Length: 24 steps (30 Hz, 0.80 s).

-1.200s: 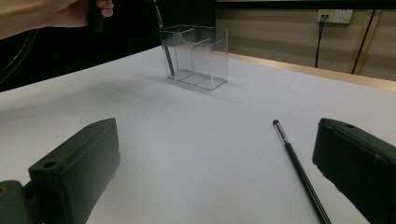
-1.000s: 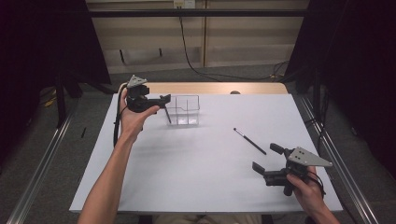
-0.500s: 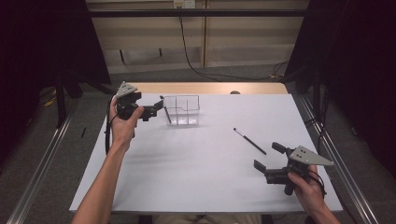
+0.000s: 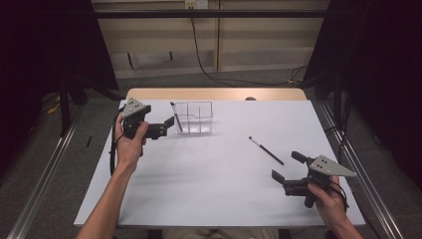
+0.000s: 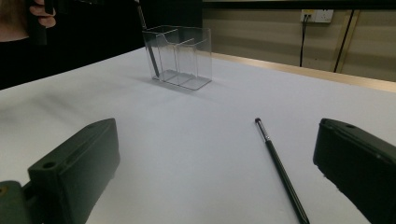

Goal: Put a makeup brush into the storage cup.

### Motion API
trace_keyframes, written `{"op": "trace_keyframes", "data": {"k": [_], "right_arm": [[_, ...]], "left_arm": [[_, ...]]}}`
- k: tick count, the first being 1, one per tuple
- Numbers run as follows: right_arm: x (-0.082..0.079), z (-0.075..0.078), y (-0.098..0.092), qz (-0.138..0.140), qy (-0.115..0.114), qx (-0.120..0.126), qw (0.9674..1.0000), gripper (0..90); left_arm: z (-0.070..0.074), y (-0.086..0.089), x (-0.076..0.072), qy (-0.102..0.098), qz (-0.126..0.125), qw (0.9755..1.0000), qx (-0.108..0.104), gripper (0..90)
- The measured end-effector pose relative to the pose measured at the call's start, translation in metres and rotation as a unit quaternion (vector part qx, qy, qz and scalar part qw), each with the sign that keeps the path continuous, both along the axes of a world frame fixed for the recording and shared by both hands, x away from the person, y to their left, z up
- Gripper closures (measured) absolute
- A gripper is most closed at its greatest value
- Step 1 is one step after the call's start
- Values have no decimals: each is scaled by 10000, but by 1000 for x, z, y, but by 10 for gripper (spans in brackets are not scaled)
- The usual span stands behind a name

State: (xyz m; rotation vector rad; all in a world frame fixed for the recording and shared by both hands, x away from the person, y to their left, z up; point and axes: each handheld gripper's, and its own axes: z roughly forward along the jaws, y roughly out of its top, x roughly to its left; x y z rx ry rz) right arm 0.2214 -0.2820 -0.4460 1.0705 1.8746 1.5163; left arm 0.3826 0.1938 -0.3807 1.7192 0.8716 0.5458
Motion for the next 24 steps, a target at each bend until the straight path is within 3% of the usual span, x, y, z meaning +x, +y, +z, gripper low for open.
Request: {"op": "trace_keyframes", "data": {"k": [16, 21, 24], "right_arm": [[-3, 0, -9, -181, -17, -22, 9998, 0], [-4, 0, -11, -193, -19, -23, 9998, 0], [-4, 1, -11, -187, -22, -12, 9998, 0]], "left_arm": [[-10, 26, -33, -143, 169, 9997, -106, 16], [-15, 30, -45, -201, 170, 9997, 12, 12], [-19, 35, -52, -171, 210, 9996, -23, 12]]}}
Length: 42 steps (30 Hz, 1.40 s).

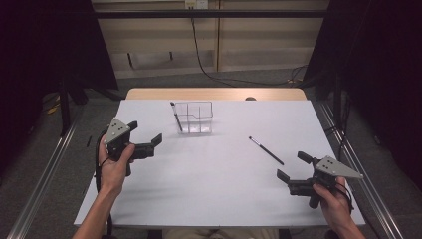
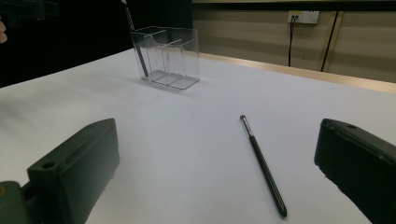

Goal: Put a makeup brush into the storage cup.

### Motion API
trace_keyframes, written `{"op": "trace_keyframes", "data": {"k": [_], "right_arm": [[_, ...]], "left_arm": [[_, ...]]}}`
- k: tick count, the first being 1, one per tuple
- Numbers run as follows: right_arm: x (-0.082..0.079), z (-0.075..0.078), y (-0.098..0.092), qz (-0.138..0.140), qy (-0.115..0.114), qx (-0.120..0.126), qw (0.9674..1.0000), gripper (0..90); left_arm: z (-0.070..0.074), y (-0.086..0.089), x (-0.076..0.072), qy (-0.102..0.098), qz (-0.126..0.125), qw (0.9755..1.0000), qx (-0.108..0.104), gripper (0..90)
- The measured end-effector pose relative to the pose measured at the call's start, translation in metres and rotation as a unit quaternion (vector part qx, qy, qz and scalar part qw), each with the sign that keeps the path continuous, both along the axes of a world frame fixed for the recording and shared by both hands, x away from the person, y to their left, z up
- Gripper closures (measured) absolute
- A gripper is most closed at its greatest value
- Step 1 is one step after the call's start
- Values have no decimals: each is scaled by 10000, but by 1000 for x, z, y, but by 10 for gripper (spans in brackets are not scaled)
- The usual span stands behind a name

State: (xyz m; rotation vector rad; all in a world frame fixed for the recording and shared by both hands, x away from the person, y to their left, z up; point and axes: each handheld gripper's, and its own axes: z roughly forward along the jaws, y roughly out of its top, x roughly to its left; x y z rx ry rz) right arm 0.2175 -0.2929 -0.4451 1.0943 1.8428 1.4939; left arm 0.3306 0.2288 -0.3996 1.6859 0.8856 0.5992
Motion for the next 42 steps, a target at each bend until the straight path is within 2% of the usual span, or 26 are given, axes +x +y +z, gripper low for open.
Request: {"op": "trace_keyframes", "data": {"k": [11, 13, 23, 27, 30, 36, 42], "right_arm": [[-1, 0, -1, -28, -3, -25, 10000, 0], [-1, 0, -1, -27, -9, -9, 10000, 0], [-1, 0, -2, -42, 9, -1, 10000, 0], [0, 1, -1, -49, -7, -27, 10000, 0], [2, 0, -2, -92, 9, -23, 10000, 0], [-1, 1, -3, -132, -11, -13, 9999, 0], [-4, 2, -5, -140, -21, -31, 9999, 0]], "left_arm": [[-7, 4, -29, -73, 111, 9998, -144, 14], [-10, 5, -34, -60, 104, 9999, -52, 14], [-23, 12, -54, 26, 54, 10000, 46, 14], [-28, 14, -61, 32, 12, 10000, -37, 14], [-34, 16, -67, 127, 26, 9999, -28, 14], [-37, 19, -79, 127, 61, 9999, -3, 14], [-38, 23, -86, 126, -96, 9999, -37, 21]]}}
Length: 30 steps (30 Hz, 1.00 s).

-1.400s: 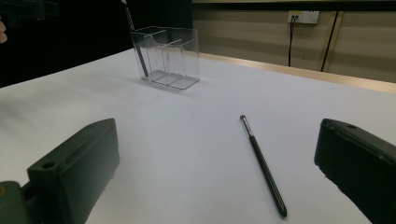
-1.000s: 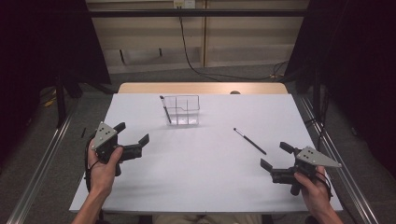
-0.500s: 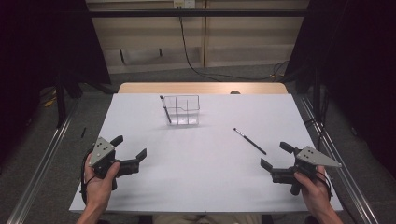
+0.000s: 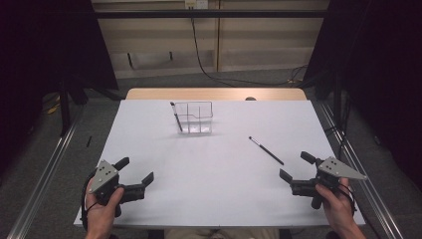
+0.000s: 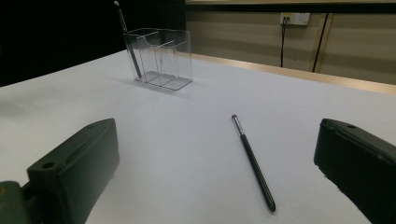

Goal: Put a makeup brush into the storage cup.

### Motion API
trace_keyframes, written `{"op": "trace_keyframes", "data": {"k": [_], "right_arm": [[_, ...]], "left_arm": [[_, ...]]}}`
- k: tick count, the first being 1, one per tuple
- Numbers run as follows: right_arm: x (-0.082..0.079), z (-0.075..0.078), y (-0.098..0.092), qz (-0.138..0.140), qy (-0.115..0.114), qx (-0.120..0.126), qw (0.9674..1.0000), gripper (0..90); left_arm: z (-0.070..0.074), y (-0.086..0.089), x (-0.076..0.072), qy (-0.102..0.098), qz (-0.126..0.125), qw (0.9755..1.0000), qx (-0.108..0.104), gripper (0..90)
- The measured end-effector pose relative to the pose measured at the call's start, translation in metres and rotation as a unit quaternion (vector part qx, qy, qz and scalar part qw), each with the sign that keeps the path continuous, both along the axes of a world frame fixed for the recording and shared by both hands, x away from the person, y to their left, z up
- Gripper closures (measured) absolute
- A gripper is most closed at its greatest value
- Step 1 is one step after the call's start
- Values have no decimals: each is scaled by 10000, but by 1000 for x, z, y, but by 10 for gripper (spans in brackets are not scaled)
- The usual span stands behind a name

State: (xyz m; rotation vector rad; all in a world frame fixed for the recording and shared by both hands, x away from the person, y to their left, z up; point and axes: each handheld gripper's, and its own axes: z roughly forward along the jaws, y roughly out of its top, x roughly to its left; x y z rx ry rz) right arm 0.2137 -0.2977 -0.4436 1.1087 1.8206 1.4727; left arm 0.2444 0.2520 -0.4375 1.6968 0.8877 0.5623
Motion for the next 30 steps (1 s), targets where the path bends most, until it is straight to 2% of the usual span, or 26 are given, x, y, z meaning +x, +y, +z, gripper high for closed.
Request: {"op": "trace_keyframes", "data": {"k": [3, 11, 14, 19, 22, 24, 26, 29, 30], "right_arm": [[-1, 0, 0, 18, -18, -9, 10000, 0], [-1, 1, 3, 45, -33, -54, 10000, 0], [-1, 2, 2, 64, 42, 40, 10000, 0], [-2, 6, 0, -42, -50, -17, 10000, 2], [-2, 10, -2, -120, -64, 68, 9999, 7], [1, 12, -4, -216, 13, 97, 9997, 20], [6, 14, -4, -275, 104, 54, 9996, 25], [17, 16, -4, -74, 78, -78, 9999, 19], [21, 18, -3, -106, 101, -97, 9998, 21]], "left_arm": [[0, -2, 2, 47, -17, 10000, -18, 21], [0, -4, 5, -2, -31, 10000, -4, 16], [1, -3, 4, -9, -3, 10000, -29, 14], [1, -4, 4, 1, 5, 10000, -44, 12], [1, -6, 5, 0, -51, 10000, 24, 13], [2, -6, 5, -73, -48, 10000, 27, 13], [2, -6, 5, -65, -47, 10000, 57, 13], [1, -6, 5, -49, -39, 10000, 40, 13], [1, -6, 5, -44, -46, 10000, 38, 13]]}}
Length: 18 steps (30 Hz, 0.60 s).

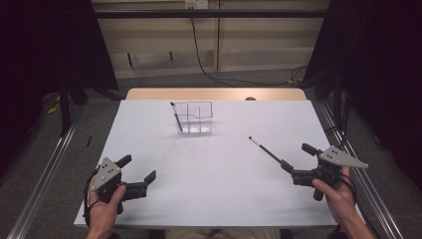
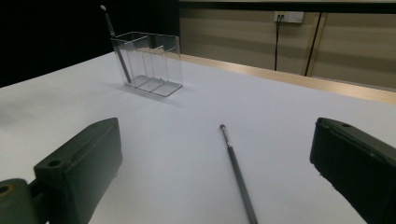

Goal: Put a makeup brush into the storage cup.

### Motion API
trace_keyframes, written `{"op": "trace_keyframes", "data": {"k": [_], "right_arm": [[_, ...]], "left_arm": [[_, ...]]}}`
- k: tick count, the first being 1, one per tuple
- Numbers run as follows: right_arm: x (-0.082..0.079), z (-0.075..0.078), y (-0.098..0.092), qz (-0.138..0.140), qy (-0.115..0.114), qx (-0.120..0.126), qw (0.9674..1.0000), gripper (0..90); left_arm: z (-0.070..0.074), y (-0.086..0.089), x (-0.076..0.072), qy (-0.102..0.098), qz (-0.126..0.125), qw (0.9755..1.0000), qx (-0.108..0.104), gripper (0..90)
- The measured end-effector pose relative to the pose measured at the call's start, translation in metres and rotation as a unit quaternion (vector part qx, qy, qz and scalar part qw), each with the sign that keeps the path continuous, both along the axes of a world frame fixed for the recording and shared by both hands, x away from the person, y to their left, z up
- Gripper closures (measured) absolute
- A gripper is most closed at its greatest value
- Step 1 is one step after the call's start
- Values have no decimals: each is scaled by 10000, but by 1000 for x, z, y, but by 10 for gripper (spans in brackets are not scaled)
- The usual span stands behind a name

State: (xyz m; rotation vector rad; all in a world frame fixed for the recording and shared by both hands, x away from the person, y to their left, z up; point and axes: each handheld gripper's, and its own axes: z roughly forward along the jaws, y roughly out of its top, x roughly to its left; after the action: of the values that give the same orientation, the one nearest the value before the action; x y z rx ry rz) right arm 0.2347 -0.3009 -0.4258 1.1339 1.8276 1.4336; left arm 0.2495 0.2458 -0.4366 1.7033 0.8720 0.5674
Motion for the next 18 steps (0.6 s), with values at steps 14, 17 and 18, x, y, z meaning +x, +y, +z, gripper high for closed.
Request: {"op": "trace_keyframes", "data": {"k": [14, 17, 18], "right_arm": [[51, 17, 14, 493, 452, -313, 9973, 13], [61, 14, 18, 543, 417, -434, 9967, 10], [63, 13, 19, 553, 413, -498, 9964, 10]], "left_arm": [[1, -1, 3, -37, -47, 10000, 61, 13], [1, -3, 3, -45, -70, 10000, 43, 14], [1, -3, 3, -51, -98, 9999, 44, 14]]}}
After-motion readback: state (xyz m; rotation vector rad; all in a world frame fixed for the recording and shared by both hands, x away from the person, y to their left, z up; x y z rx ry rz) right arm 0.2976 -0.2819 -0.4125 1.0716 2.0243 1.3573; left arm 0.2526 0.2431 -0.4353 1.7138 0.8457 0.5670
